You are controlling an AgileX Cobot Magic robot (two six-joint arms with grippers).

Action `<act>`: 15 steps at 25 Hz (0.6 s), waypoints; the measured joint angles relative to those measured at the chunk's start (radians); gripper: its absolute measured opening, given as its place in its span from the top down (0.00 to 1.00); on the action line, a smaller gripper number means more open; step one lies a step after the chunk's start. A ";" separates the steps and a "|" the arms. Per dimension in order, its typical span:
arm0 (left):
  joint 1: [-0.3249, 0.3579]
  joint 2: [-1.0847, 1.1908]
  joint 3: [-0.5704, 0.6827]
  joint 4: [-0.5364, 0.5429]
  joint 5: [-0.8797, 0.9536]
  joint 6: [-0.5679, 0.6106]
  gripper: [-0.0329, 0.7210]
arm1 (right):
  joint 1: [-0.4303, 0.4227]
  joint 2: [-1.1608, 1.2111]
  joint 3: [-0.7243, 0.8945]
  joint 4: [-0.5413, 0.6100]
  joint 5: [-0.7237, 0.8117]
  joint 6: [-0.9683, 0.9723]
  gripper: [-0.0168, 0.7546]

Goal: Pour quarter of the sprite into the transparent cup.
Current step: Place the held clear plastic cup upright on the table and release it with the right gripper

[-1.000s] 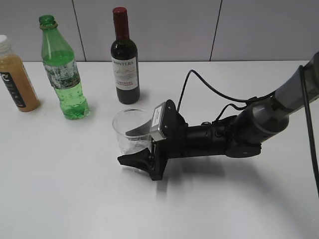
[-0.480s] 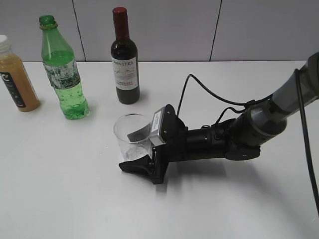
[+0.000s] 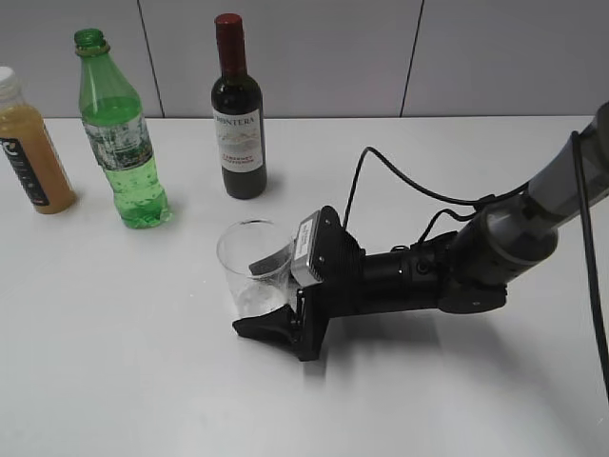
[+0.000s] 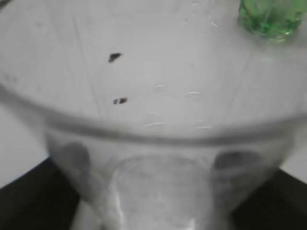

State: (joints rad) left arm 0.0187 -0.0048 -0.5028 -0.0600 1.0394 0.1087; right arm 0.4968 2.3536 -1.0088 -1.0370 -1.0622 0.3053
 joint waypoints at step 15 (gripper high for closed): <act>0.000 0.000 0.000 0.000 0.000 0.000 0.17 | -0.145 -0.128 0.154 -0.015 0.039 -0.028 0.14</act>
State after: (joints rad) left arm 0.0187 -0.0048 -0.5028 -0.0600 1.0394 0.1087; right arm 0.3513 2.2261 -0.8546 -1.0523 -1.0232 0.2776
